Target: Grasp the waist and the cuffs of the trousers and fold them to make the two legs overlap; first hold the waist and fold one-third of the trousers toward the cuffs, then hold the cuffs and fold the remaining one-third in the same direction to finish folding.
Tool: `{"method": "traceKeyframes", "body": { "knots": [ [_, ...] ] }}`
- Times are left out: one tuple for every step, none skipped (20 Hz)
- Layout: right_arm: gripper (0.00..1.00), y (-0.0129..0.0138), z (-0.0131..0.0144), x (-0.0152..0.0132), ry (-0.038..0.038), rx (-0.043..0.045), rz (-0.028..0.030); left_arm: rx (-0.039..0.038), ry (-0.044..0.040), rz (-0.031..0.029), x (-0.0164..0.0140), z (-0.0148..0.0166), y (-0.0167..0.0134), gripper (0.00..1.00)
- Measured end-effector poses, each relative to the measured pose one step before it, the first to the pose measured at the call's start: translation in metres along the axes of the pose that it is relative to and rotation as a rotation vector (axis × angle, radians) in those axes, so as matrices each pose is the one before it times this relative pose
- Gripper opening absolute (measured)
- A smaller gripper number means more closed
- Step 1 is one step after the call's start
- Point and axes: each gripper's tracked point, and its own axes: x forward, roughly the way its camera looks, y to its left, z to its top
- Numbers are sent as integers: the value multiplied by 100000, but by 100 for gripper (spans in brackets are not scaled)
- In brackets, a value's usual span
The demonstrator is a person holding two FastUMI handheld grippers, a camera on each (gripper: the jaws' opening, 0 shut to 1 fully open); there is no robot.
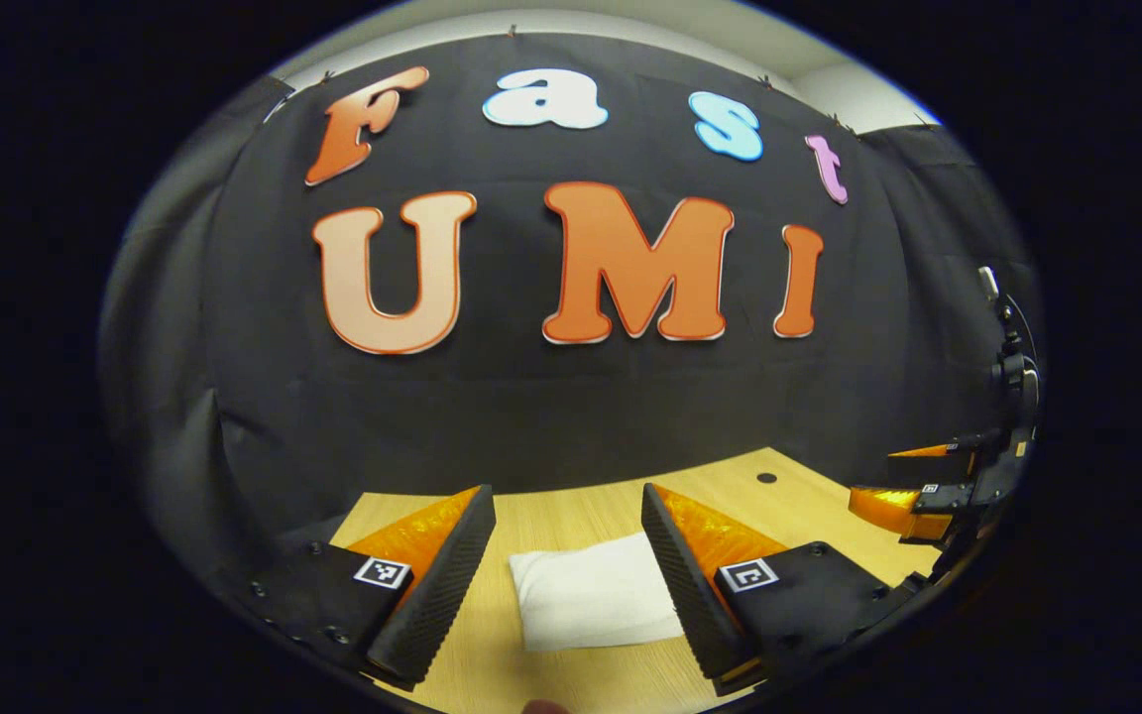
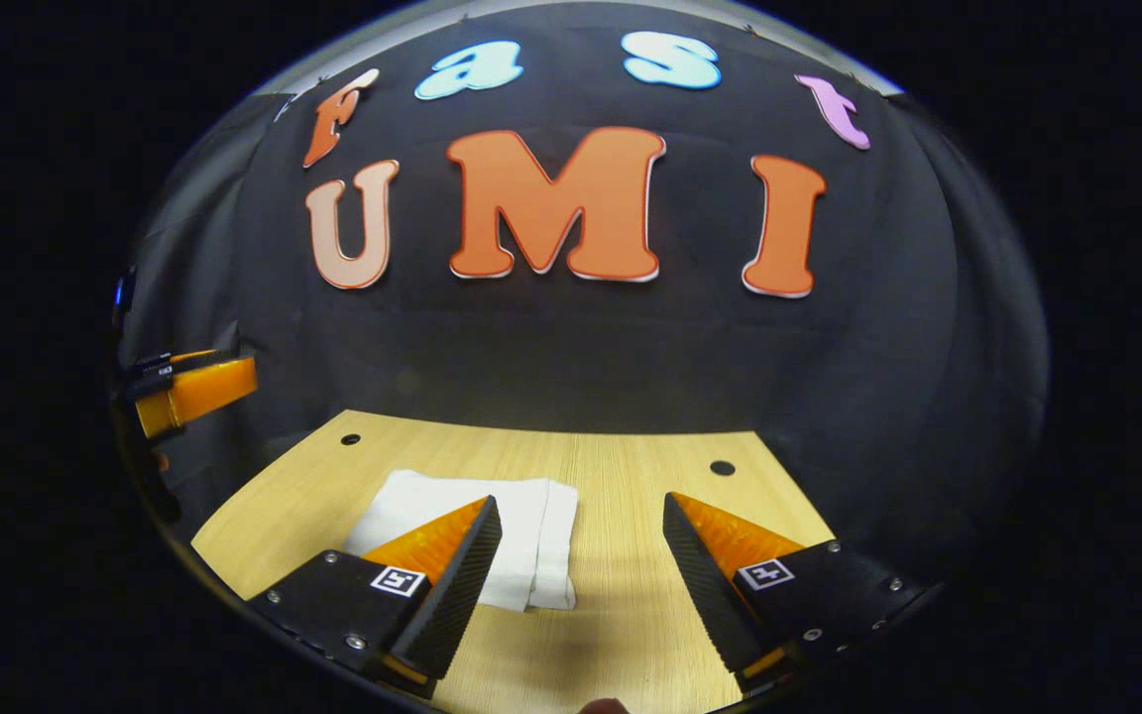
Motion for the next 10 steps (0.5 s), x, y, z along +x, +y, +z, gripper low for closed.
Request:
{"method": "traceKeyframes", "body": {
  "knots": [
    [99, 575, 754, -641, -2674, -1026, 460, 162, -3141, 1527, -571, 565, 282, 97],
    [99, 669, 745, -575, -2226, -710, 191, -127, -2768, 1304, -1023, 802, 243, 97],
    [99, 568, 711, -358, -1935, -287, 341, -1043, -2271, 639, -1271, 947, 449, 97],
    [99, 451, 695, -63, -1803, 207, 322, -985, -1738, 745, -424, 300, 404, 97],
    [98, 621, 604, -43, -1401, 684, 973, -132, -1053, 1108, -283, 168, 330, 98],
    [99, 825, 538, 556, -1622, 902, 1183, 499, 405, -430, -211, -138, -191, 98],
    [99, 615, 715, 176, -2409, 415, 1516, 1298, 66, 173, 72, -102, -202, 98],
    [99, 385, 761, 25, -3265, -318, 1582, 1365, -258, -739, 34, 220, -224, 98],
    [99, 402, 664, 271, -2494, -1295, 1201, 1599, -231, -640, -16, 183, -211, 97],
    [99, 173, 293, 161, -1131, -1688, 60, 1080, -63, -70, 37, 225, -59, 98]
  ]
}}
